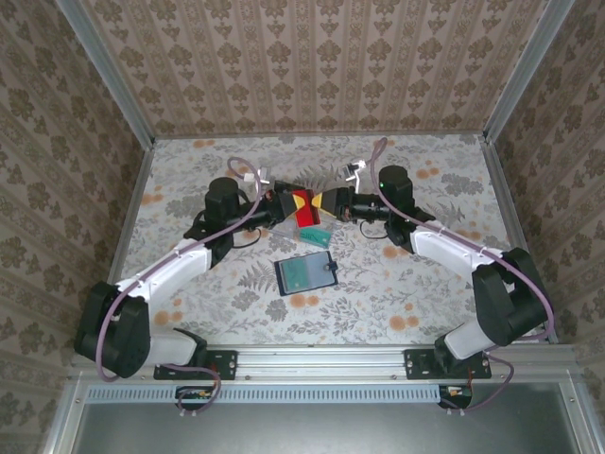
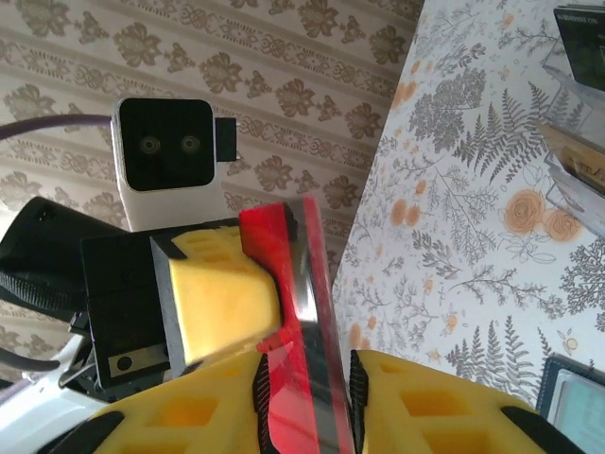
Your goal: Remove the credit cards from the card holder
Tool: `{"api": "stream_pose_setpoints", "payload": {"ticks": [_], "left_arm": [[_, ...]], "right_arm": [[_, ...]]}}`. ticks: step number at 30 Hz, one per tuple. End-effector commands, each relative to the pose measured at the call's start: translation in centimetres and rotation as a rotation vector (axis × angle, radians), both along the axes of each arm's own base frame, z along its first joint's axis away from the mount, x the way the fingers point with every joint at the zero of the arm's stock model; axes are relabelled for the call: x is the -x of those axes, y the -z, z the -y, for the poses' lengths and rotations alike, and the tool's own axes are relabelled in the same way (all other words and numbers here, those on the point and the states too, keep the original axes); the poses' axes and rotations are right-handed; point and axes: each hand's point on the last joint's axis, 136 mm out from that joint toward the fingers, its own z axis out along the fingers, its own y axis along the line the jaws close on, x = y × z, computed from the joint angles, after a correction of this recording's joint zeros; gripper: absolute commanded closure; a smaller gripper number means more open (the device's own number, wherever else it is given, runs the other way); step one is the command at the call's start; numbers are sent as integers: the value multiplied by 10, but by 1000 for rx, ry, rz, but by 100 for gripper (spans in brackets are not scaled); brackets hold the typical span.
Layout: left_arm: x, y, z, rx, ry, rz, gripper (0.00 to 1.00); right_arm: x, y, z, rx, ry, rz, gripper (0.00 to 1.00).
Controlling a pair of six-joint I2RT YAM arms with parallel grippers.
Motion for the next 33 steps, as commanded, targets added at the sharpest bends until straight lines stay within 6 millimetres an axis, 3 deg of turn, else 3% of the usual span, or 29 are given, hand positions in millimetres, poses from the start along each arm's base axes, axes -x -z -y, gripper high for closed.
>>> {"api": "stream_pose_setpoints", "payload": {"ticks": [1,7,15,17,21,24,28,33], "left_arm": [[-13,-26,-5,41,-87,14,100],[-18,-24,-1,61,-100,-9,100],[-13,-23,3,40,-76,-8,97],[-13,-13,-2,-7,-93,-33,84],[-7,16,-18,-181,-130,-73,41],[0,39,-35,-316,-178,-105,23],[7,64,-58,-455,-222,-149,12],[15,86,-79,-540,-267,-179,2]], "right_arm": [[0,-6,-2,-60,18,-19,67],[-3,-1,-1,-86,39,-48,72],[-11,-13,-2,-66,41,25,100],[-13,-10,0,-24,47,49,100],[-18,-3,15,157,70,177,100],[-24,2,34,388,113,327,100],[-33,6,52,633,100,503,100],[-35,10,55,777,9,730,100]]}}
